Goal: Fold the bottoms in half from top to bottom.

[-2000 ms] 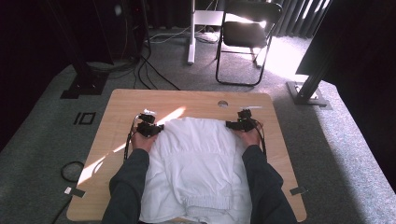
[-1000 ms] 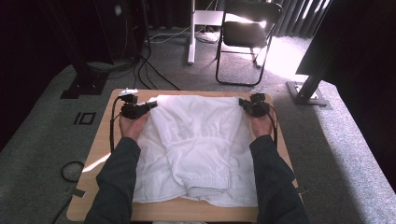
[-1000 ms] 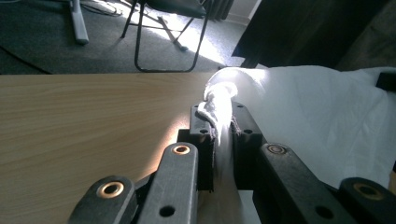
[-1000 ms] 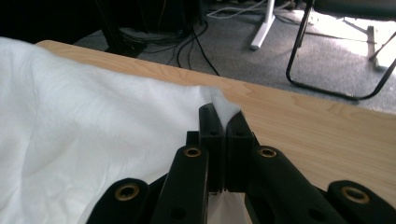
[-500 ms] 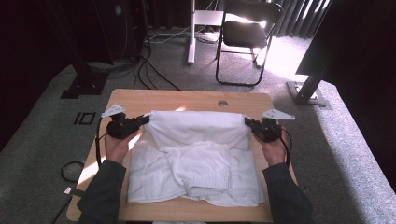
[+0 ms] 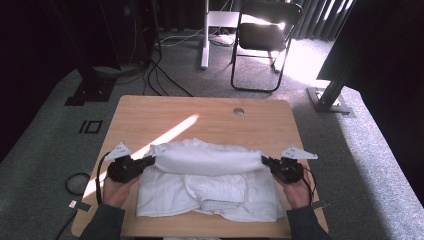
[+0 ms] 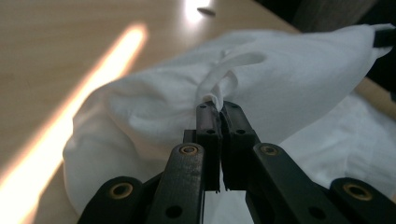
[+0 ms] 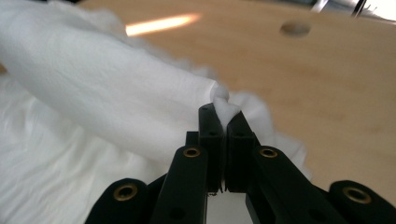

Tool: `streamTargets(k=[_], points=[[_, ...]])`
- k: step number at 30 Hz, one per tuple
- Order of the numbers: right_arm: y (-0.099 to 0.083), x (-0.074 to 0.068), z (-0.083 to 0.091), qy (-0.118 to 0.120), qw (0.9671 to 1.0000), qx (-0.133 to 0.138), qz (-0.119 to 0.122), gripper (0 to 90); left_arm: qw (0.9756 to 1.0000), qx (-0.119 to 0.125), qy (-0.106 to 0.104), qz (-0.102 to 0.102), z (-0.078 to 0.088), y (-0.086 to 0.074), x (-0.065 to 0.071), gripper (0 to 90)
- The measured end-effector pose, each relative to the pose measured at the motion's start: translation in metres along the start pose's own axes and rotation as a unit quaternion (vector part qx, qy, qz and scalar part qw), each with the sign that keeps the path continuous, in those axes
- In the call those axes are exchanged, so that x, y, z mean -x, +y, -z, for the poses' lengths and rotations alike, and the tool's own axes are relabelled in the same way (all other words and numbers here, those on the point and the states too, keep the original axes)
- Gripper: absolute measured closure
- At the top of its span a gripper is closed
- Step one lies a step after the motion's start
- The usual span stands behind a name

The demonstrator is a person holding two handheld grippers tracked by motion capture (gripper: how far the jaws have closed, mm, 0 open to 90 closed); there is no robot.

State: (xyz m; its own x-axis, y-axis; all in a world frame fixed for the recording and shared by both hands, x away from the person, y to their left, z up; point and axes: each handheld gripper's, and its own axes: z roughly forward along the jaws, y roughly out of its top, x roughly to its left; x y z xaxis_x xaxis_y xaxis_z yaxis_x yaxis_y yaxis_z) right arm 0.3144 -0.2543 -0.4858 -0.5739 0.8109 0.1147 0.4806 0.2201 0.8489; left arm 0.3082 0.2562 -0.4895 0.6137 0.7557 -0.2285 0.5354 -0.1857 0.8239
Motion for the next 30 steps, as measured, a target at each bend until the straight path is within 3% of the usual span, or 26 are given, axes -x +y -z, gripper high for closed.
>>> streamTargets(k=[3, 6, 9, 11, 17, 19, 22, 28, 30], points=[[-0.022, -0.005, -0.012, 0.007, 0.9987, -0.050, 0.007, 87.5, 0.9987, -0.050, 0.007, 0.006, -0.015, -0.020, -0.002, 87.9], [-0.038, -0.006, -0.029, 0.016, 0.9957, -0.092, 0.004, 87.5, 0.9946, -0.099, 0.028, -0.013, -0.034, -0.030, 0.000, 87.9], [-0.044, -0.008, -0.046, 0.010, 0.9928, -0.119, 0.008, 87.4, 0.9911, -0.125, 0.040, -0.025, -0.051, -0.033, 0.001, 87.9], [-0.044, -0.008, -0.054, 0.005, 0.9917, -0.128, 0.016, 87.3, 0.9922, -0.116, 0.041, -0.020, -0.057, -0.032, -0.001, 87.9], [-0.038, 0.000, -0.065, -0.003, 0.9930, -0.118, 0.010, 87.1, 0.9920, -0.101, 0.072, -0.021, -0.069, -0.023, -0.010, 87.8], [-0.030, 0.008, -0.076, -0.010, 0.9934, -0.114, -0.001, 87.0, 0.9912, -0.099, 0.085, -0.025, -0.075, -0.018, -0.013, 87.8], [-0.020, 0.015, -0.089, -0.022, 0.9931, -0.116, 0.001, 86.9, 0.9882, -0.102, 0.108, -0.035, -0.086, -0.008, -0.017, 87.8], [0.003, 0.032, -0.120, -0.044, 0.9921, -0.118, -0.005, 86.9, 0.9858, -0.089, 0.140, -0.026, -0.109, 0.011, -0.037, 87.8], [0.010, 0.037, -0.130, -0.053, 0.9920, -0.114, -0.009, 87.0, 0.9861, -0.080, 0.145, -0.018, -0.115, 0.015, -0.044, 87.9]])
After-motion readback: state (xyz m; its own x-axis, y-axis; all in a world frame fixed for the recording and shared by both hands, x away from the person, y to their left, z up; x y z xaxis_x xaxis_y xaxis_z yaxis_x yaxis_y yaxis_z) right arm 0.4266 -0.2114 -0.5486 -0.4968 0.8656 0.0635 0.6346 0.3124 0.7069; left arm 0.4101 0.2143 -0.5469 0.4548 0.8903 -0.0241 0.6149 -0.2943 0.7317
